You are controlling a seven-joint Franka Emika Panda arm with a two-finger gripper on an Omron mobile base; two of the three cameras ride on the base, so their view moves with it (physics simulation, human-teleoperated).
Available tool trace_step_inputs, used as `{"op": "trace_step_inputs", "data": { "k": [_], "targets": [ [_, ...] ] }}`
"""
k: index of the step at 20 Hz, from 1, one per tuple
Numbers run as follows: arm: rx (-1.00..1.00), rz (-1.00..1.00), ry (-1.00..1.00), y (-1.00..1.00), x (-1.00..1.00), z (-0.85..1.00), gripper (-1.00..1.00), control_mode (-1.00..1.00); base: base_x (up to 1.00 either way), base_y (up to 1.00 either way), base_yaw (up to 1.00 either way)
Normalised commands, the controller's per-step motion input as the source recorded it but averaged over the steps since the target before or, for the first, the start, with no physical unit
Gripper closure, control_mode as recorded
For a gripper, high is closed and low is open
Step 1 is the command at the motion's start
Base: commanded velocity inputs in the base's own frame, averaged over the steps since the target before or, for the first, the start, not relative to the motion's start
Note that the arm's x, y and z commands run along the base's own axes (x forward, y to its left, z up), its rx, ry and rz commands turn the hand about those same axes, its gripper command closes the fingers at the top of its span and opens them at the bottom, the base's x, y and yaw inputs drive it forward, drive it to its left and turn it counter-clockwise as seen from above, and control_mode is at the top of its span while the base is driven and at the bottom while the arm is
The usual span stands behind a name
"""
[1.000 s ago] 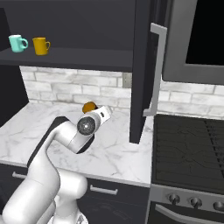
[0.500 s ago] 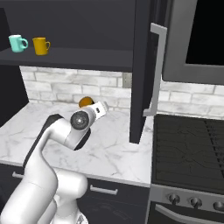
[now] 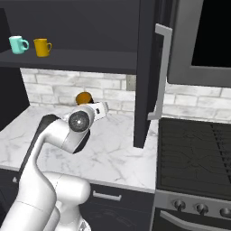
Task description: Pick the mug on the counter and place it in the cabinet with the handle facing the right, like the mugs already inside.
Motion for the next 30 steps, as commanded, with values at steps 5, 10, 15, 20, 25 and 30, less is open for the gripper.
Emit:
{"op": "trace_step_inputs", "data": {
  "k": [5,10,15,20,25,30],
  "targets": [
    [0.17,-0.02,0.0,0.0,-0.17,0.59,1.0,-1.0,0.0,0.0,0.0],
    [0.09,-0.02,0.0,0.04,-0.13,0.3,1.0,-1.0,0.0,0.0,0.0],
    [0.01,-0.01,0.01,0.11,-0.15,0.04,1.0,-1.0,0.0,0.0,0.0],
    [0.0,0.0,0.05,0.11,-0.11,0.0,1.0,-1.0,0.0,0.0,0.0],
    [0.0,0.0,0.04,0.04,-0.16,0.02,1.0,-1.0,0.0,0.0,0.0],
    [0.0,0.0,0.02,0.0,-0.14,0.06,1.0,-1.0,0.0,0.0,0.0]
  ]
}}
